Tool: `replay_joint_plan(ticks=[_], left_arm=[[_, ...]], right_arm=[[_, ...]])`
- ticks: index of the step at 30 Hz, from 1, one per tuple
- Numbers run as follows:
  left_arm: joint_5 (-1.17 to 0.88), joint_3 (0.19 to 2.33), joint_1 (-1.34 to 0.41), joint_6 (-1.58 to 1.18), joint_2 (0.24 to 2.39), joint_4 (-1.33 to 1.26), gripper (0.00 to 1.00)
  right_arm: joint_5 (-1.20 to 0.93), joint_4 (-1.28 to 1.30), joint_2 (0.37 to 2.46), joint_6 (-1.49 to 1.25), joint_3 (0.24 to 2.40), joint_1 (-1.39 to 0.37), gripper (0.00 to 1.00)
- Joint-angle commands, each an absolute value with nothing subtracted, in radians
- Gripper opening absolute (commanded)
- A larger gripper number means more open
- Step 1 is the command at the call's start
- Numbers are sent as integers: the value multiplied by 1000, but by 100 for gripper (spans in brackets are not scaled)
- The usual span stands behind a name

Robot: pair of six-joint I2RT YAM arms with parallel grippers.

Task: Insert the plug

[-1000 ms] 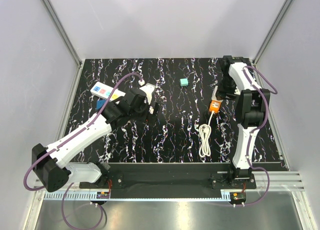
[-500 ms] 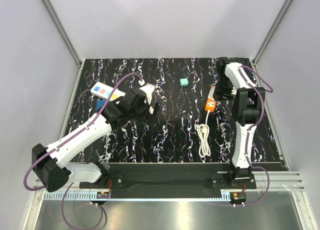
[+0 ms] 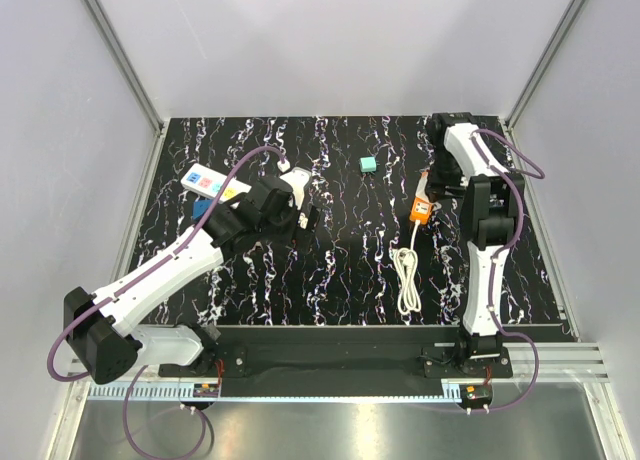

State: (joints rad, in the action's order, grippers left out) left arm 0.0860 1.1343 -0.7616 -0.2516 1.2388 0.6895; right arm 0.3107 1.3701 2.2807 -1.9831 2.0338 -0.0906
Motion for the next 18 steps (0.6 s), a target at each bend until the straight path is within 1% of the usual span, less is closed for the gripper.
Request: replay_joint_plan(ticks=[1,2,5,6,8,9,12,13,14,18], left_arm=[[69,1137,-759,-249,1223,666,99],[69,1135,-759,-249,1221,666,99],[69,1132,-759,-249,1216,664,99],[69,1132,-759,-249,1215,664,99],[72,1132,-759,-249,1212,663,99],[72,1132,-759,-249,1210,664,99],[74,1132,-759,-247,1206,663,99],[80,1131,-759,-247,1206,664,99],[83,1129,-759,-247,1204,664,99],[92,1127,-759,-245,1200,663,99]], right_arm=[[449,1631,2339,-2375,2063,-118,14],[465,1631,2332,-2373,2057,-118,32],[489,1631,2298,-2367,2051,-118,53],[495,1631,2292,-2358,2059,-118,63],[499,1631,2281,-2330,2081,-118,74],[496,1631,2280,-2316,2091,-118,82],[500,1631,2267,-2299,2117,-117,92],[502,1631,2260,-2290,2123,-117,98],[503,1631,2258,-2286,2126,-120,100],[497,1631,2247,-2258,2140,-118,100]])
